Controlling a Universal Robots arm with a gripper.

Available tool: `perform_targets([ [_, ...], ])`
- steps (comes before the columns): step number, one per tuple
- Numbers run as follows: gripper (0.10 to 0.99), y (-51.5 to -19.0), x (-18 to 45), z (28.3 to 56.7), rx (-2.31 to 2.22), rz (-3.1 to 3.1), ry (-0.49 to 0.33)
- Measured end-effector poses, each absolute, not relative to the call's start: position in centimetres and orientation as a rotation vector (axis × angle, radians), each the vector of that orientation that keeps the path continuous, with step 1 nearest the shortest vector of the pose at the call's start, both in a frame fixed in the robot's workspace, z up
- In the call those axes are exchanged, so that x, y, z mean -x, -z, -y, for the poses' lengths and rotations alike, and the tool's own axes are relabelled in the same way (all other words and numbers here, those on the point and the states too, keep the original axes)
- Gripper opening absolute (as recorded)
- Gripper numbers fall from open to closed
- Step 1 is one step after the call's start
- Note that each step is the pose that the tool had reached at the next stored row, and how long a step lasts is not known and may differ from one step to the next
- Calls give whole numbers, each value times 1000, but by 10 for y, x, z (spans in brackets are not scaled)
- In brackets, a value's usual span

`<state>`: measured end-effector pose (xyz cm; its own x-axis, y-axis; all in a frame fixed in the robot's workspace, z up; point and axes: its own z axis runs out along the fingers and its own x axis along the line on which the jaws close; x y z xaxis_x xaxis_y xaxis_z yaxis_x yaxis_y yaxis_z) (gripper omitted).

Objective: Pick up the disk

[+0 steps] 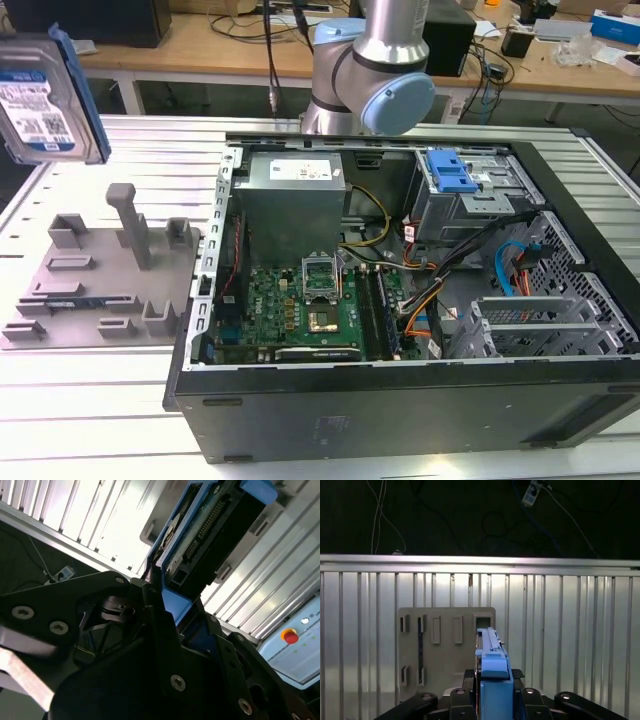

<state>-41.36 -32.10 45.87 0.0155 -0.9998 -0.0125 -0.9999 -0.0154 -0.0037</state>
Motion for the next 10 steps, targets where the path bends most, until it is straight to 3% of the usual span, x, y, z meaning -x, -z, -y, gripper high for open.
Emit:
perform_targets([
  [5, 365, -487, 414, 322, 2231, -2197, -10],
  [10, 365, -488, 414, 322, 2230, -2196, -10],
])
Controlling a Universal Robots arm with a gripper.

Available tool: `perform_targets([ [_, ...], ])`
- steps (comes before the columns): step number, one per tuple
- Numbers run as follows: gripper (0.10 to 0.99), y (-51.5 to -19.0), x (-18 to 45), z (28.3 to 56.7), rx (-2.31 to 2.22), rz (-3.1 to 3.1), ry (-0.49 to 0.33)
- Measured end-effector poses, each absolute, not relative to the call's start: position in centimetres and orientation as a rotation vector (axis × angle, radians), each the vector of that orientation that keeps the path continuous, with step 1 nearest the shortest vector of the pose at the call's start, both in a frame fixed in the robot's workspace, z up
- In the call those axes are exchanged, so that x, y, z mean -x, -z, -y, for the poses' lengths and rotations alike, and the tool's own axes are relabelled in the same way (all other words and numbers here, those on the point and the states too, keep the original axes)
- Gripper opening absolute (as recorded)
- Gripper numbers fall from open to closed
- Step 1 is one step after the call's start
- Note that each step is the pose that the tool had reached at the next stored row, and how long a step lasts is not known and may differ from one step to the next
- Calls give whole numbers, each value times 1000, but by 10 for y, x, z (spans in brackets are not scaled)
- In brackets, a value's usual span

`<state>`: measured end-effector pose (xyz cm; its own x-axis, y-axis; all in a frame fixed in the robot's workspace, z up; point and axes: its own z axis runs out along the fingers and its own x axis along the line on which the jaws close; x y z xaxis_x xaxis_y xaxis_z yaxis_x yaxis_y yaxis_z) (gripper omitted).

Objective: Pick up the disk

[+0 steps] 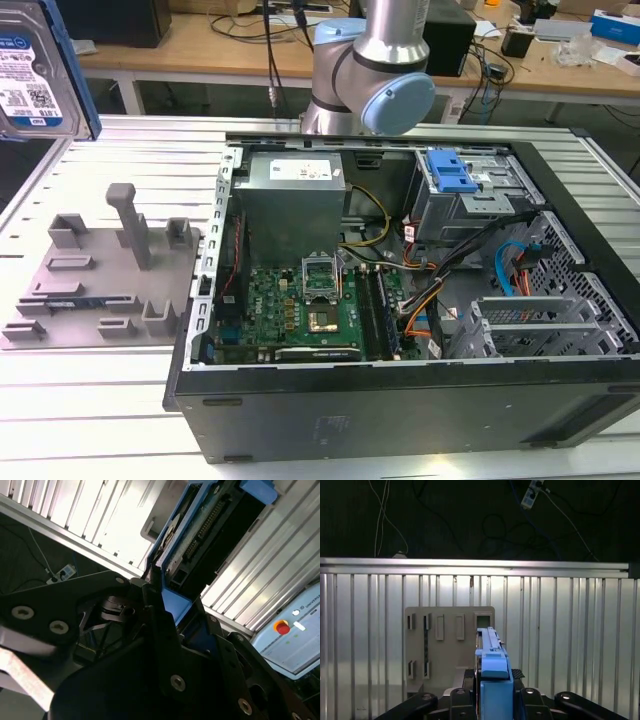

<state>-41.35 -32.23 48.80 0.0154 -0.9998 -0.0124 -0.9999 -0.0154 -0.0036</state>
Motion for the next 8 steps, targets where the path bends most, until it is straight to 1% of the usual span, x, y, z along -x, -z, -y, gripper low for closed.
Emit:
perform_targets([
  [8, 365, -490, 414, 322, 2230, -2196, -10],
])
